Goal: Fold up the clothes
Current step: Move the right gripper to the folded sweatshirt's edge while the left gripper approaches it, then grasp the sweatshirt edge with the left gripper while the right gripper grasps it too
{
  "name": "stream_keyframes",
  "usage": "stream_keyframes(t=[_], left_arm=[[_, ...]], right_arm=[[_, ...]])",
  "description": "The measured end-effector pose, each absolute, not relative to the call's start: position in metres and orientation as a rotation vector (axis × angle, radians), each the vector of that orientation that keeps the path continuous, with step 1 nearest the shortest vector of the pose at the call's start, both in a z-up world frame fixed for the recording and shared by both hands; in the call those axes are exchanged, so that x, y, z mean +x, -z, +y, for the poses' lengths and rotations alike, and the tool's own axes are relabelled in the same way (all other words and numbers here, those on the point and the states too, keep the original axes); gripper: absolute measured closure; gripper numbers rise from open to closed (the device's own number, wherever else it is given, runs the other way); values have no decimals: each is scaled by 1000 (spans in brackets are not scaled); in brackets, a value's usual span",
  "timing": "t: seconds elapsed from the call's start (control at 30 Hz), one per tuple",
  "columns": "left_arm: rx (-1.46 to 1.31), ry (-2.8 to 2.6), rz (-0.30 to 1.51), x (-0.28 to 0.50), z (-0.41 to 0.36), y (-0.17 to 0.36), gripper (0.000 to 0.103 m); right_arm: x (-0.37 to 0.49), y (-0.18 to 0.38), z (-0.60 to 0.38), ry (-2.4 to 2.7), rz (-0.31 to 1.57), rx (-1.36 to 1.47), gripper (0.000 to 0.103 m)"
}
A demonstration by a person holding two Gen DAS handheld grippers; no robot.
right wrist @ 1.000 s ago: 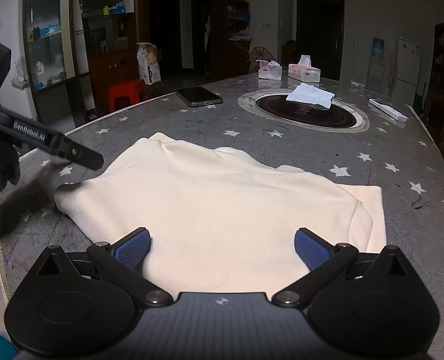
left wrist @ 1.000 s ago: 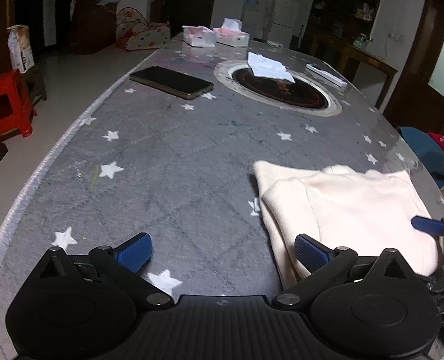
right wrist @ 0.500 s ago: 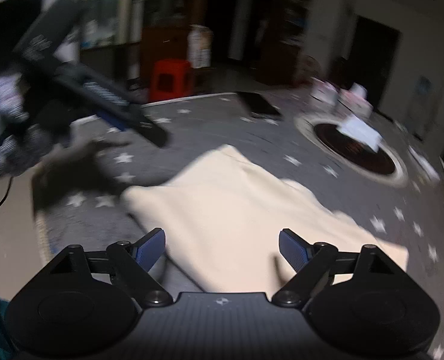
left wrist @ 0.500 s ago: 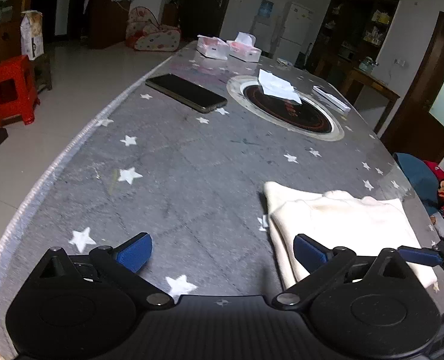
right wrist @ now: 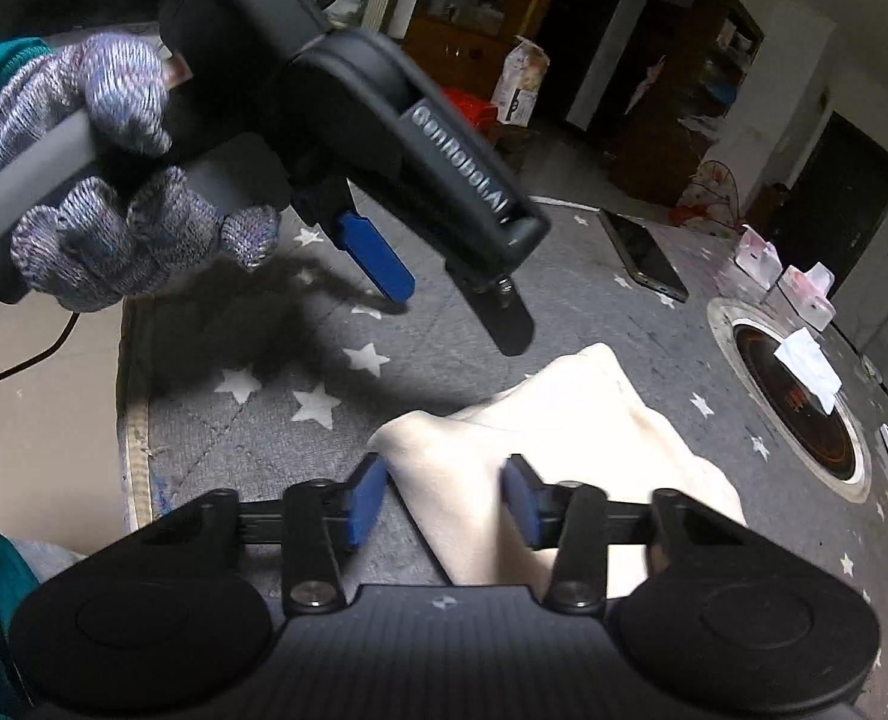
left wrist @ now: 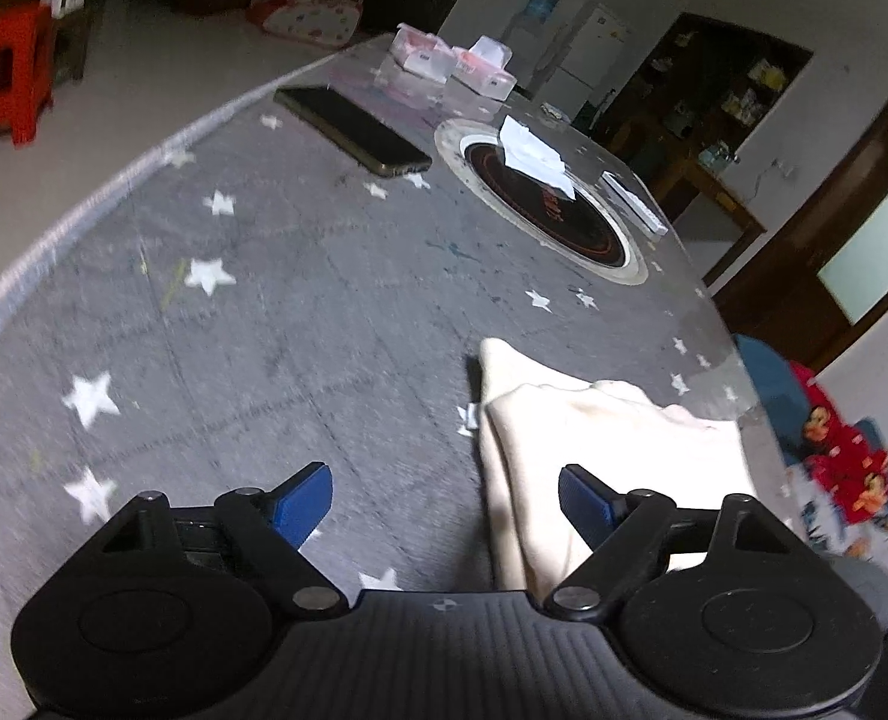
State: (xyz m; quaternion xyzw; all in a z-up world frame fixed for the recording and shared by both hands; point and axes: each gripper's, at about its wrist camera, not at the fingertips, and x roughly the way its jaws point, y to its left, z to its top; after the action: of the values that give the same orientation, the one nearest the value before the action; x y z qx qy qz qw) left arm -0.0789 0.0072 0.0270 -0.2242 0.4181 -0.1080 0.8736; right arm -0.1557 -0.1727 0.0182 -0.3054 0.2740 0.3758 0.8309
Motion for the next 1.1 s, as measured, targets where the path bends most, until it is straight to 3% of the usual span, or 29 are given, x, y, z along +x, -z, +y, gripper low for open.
stream_keyframes(t=[0.13, 0.23, 0.67, 0.77, 0.83, 0.9, 1.1], left_arm=[[-542, 242, 892, -79, 9, -24, 17], [-599, 254, 899, -77, 8, -24, 16], [-880, 349, 944, -65, -12, -8, 17], [-929, 379, 960, -62, -18, 0, 34], [-960, 390, 976, -59, -21, 6, 56], [-979, 392, 989, -57, -22, 12, 70], [-961, 370, 1010, -53, -21, 21, 81]], right_arm=[[-151, -23, -179, -795, 590, -596, 80], [-147, -31, -188, -792, 590, -533, 84], [-134, -54, -220, -783, 592, -317, 86], [-135, -55, -223, -784, 587, -298, 86], [-136, -55, -225, -788, 588, -285, 86], [-138, -53, -226, -793, 588, -278, 86], [-133, -48, -262, -669, 598, -218, 79]])
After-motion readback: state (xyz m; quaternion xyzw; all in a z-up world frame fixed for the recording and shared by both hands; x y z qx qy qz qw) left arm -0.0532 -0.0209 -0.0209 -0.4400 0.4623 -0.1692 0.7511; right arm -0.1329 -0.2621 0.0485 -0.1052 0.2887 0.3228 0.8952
